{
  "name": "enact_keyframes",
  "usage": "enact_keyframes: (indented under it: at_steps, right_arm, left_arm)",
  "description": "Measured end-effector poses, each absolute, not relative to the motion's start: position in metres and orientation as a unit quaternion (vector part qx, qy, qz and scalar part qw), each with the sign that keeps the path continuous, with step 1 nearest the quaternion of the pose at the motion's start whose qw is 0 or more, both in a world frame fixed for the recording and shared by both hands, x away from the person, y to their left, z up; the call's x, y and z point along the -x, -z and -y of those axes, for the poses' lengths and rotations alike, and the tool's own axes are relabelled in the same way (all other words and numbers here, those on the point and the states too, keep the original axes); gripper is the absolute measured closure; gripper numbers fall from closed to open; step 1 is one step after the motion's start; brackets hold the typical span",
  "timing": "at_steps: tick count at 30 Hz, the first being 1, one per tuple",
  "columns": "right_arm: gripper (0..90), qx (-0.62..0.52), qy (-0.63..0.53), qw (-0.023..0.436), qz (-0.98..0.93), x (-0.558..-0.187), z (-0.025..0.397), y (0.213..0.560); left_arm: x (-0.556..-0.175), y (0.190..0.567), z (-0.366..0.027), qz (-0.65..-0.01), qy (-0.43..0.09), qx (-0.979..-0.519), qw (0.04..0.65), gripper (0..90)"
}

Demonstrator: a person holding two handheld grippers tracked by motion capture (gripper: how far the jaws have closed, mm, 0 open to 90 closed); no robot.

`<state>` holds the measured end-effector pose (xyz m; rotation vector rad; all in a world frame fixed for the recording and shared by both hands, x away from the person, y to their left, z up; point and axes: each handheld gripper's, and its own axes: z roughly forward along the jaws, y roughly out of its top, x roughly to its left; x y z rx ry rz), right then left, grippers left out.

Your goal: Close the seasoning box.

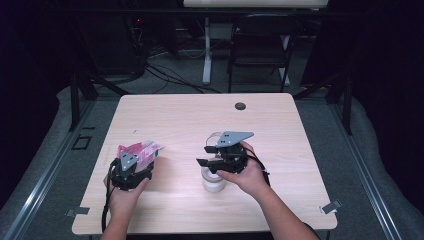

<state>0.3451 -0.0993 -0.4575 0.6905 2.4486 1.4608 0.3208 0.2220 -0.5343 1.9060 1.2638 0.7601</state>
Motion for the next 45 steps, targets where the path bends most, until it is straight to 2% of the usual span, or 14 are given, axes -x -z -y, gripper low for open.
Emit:
enact_keyframes:
  at_steps: [11,20,33,45]
  right_arm:
    - [50.8,-0.248,-0.495,0.141,-0.821,-0.343,0.112,0.45]
    - [50.3,-0.265,-0.5,0.147,-0.811,-0.339,0.127,0.445]
    - [56.0,-0.278,-0.517,0.154,-0.794,-0.333,0.147,0.436]
    - [55.8,-0.309,-0.516,0.154,-0.784,-0.339,0.164,0.441]
  left_arm:
    - [-0.322,0.531,-0.201,-0.46,-0.281,-0.751,0.381,38.7]
    - [-0.322,0.523,-0.186,-0.435,-0.271,-0.76,0.4,42.0]
    - [-0.321,0.519,-0.17,-0.402,-0.263,-0.772,0.417,49.9]
    - [-0.323,0.519,-0.163,-0.394,-0.247,-0.781,0.417,52.3]
